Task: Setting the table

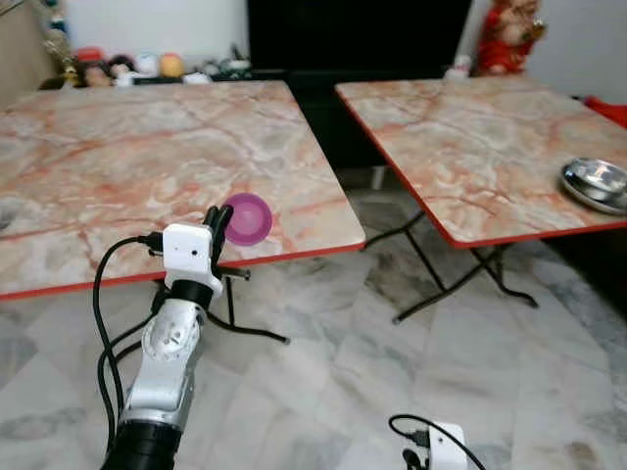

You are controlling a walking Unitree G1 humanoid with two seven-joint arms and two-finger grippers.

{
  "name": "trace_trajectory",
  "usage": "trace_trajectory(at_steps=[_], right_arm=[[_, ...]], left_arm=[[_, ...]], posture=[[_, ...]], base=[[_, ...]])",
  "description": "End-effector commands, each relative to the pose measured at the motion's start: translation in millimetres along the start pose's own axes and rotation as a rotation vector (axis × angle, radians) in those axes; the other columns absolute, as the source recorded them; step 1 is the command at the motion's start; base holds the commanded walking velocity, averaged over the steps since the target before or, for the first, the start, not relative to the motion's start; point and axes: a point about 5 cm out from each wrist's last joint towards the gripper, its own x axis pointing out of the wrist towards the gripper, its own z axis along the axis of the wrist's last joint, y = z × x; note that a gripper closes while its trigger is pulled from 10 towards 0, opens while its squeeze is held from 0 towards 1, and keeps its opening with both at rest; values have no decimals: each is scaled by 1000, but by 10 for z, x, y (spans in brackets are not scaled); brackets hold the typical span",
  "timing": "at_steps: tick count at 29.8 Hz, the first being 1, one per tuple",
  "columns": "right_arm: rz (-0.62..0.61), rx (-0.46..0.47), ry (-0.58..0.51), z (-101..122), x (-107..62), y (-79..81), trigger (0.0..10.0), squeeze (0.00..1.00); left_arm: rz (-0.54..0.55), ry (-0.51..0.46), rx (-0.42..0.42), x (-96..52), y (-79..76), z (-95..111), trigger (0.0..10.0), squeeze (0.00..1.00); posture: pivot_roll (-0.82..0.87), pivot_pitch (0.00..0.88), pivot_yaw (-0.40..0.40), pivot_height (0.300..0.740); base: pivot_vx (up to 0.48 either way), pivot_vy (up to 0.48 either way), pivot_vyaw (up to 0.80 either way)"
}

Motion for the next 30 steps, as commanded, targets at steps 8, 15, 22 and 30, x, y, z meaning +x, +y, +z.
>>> trace_trajectory(at_steps=[8,15,22,30], right_arm=[[-32,10,24,-68,-22,-115,10000,0],[-25,-17,18,-58,-21,-117,10000,0],[-27,-7,21,-65,-23,-118,10000,0],[-25,-10,23,-66,-23,-124,10000,0]], left_arm=[[-15,9,1,27,-46,-8,10000,0],[0,16,-4,22,-36,-18,10000,0],[30,22,11,31,16,-27,10000,0],[62,34,25,30,78,-45,10000,0]], posture=[[179,0,-73,740],[178,0,-74,740],[178,0,-75,740],[180,0,-81,740]], base=[[0,0,0],[0,0,229],[0,0,800],[0,0,665]])
